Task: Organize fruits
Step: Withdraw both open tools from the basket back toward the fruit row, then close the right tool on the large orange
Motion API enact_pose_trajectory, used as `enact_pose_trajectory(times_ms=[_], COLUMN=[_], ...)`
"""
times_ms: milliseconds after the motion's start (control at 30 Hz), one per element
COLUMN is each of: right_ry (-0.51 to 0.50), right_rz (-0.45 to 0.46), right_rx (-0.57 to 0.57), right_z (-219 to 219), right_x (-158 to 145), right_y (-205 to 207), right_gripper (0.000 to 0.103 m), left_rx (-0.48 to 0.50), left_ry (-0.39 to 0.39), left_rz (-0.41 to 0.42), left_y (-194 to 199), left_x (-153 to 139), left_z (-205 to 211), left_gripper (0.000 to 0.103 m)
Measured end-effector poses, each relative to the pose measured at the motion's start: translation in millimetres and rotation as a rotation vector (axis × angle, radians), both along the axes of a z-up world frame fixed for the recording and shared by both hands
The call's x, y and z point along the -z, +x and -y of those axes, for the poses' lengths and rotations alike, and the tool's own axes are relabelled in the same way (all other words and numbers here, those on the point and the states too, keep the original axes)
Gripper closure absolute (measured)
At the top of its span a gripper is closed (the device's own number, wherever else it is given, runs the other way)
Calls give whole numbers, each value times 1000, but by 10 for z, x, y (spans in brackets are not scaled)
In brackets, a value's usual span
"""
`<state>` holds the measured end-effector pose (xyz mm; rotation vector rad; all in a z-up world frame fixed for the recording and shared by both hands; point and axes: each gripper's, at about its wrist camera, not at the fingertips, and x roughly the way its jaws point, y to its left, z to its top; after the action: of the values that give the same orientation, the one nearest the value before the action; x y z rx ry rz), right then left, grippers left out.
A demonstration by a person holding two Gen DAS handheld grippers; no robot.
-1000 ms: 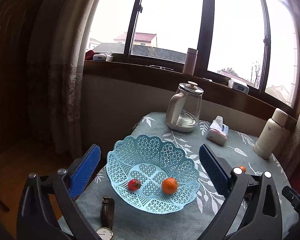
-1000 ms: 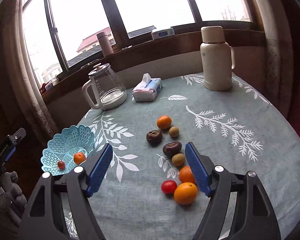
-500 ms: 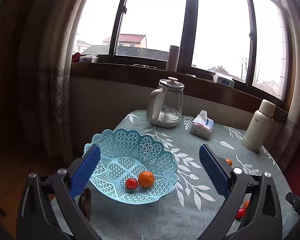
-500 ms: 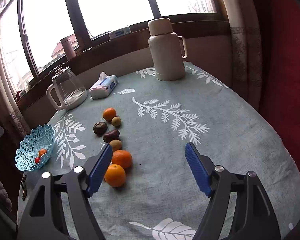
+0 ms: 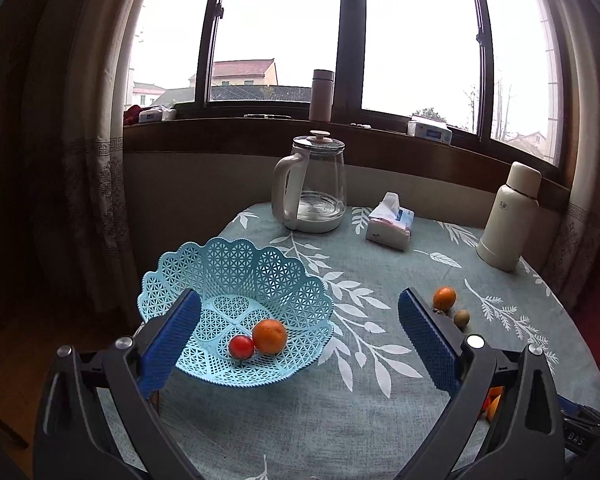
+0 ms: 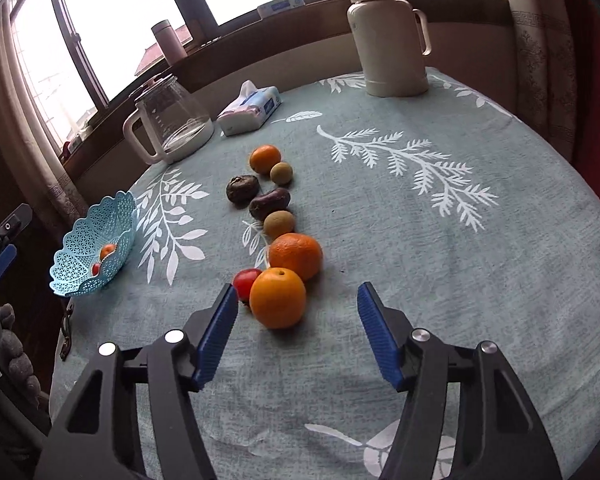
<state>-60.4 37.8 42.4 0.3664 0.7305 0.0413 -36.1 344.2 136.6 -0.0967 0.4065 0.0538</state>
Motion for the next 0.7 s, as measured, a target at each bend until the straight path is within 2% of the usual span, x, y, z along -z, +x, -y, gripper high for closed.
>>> enact_pose_trajectory(times_ms=[100,400,500,600,700], right_ry=[0,-17,-29,-33,-22], right_rz=[-17,-59,-76,-101,-99], right_rx=[-30,-44,-58,-71,-77], right_z=[-87,-153,-195,-212,-195], right_x=[35,132,178,240,242], right_y=[97,300,347,385,378], right_gripper=[48,49,53,65,65], left_rx=[-1,-9,-7,-4,2], left_ry=[5,5,9,17,24], left_rz=[-2,-17,-23,-32,-46], left_y=[8,71,83,109,135], left_x=[5,43,64,100,144], left_z=[4,-13,2,26,65], left_gripper=[3,3,3,3,3])
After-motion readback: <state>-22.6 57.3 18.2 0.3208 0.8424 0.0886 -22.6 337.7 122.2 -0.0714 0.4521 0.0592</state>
